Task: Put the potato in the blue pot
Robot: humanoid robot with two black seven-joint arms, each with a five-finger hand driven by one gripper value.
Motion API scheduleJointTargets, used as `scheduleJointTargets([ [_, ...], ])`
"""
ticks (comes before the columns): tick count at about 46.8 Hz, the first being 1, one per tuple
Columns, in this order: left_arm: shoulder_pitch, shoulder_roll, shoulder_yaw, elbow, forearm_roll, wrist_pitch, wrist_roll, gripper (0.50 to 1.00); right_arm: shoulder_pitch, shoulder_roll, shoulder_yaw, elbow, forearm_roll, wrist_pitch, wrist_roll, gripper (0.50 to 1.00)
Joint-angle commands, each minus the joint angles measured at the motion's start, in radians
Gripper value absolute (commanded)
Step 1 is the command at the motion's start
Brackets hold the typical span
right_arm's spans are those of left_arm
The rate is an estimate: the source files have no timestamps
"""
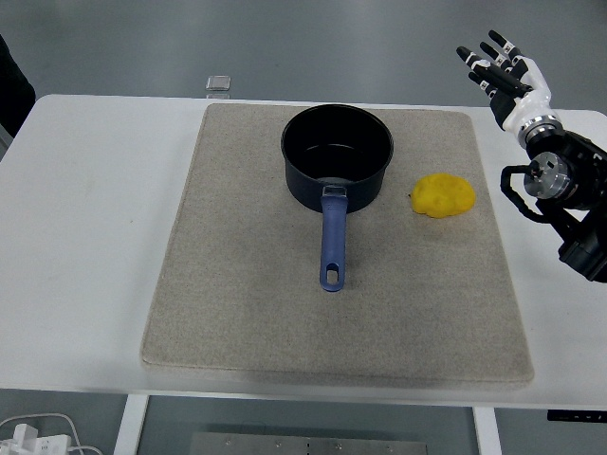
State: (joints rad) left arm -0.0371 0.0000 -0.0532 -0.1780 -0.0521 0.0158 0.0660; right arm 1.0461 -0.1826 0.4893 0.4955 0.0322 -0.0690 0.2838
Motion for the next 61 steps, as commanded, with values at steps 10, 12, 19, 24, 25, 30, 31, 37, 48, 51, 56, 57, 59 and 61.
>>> scheduleJointTargets([
  [10, 0.000, 0.000, 0.000, 0.002, -0.002, 0.001, 0.000, 0.999, 0.002, 0.000, 0.000, 0.000, 0.000, 0.003, -0.001, 0.915],
  [12, 0.000, 0.000, 0.000, 0.002, 0.000, 0.001, 0.000, 0.999, 0.002, 0.000, 0.000, 0.000, 0.000, 0.006, 0.000, 0.915],
  [19, 0.000, 0.000, 0.000, 0.002, -0.002, 0.001, 0.000, 0.999, 0.000, -0.006, 0.000, 0.002, -0.002, 0.012, -0.002, 0.915],
  [24, -0.001, 0.000, 0.000, 0.003, -0.002, 0.001, 0.000, 0.999, -0.001, -0.023, -0.002, 0.008, -0.002, 0.031, -0.002, 0.915],
  [25, 0.000, 0.000, 0.001, 0.003, -0.002, 0.001, 0.001, 0.999, -0.003, -0.026, -0.002, 0.008, -0.002, 0.037, -0.002, 0.915],
  [30, 0.000, 0.000, 0.001, 0.002, 0.000, 0.001, 0.001, 0.999, -0.005, -0.034, -0.003, 0.011, -0.002, 0.058, -0.002, 0.915],
  [31, 0.000, 0.000, 0.000, 0.002, -0.002, 0.001, 0.000, 0.999, -0.005, -0.038, -0.003, 0.012, -0.002, 0.064, -0.002, 0.915],
  [37, -0.001, 0.000, 0.000, 0.003, -0.002, 0.001, 0.000, 0.999, -0.020, -0.087, -0.009, 0.073, -0.050, 0.087, -0.003, 0.915],
  [48, -0.001, 0.000, 0.000, 0.003, 0.000, 0.001, 0.001, 0.999, -0.101, -0.221, -0.020, 0.277, -0.221, 0.091, -0.002, 0.915],
  [51, -0.001, 0.000, 0.000, 0.002, 0.000, 0.001, 0.001, 0.999, -0.116, -0.251, -0.023, 0.313, -0.264, 0.100, -0.002, 0.915],
  [56, 0.000, 0.000, 0.001, 0.000, 0.000, 0.000, 0.001, 0.999, -0.150, -0.330, -0.060, 0.379, -0.360, 0.179, 0.008, 0.915],
  [57, -0.001, 0.000, 0.001, 0.000, 0.000, 0.000, 0.001, 0.999, -0.156, -0.343, -0.064, 0.391, -0.377, 0.189, 0.009, 0.915],
  [59, -0.001, 0.000, 0.001, 0.000, 0.000, 0.000, 0.001, 0.999, -0.164, -0.365, -0.071, 0.416, -0.405, 0.196, 0.012, 0.915],
  [61, -0.001, 0.000, 0.001, 0.000, 0.000, 0.000, 0.001, 0.999, -0.176, -0.389, -0.071, 0.442, -0.437, 0.201, 0.012, 0.915],
])
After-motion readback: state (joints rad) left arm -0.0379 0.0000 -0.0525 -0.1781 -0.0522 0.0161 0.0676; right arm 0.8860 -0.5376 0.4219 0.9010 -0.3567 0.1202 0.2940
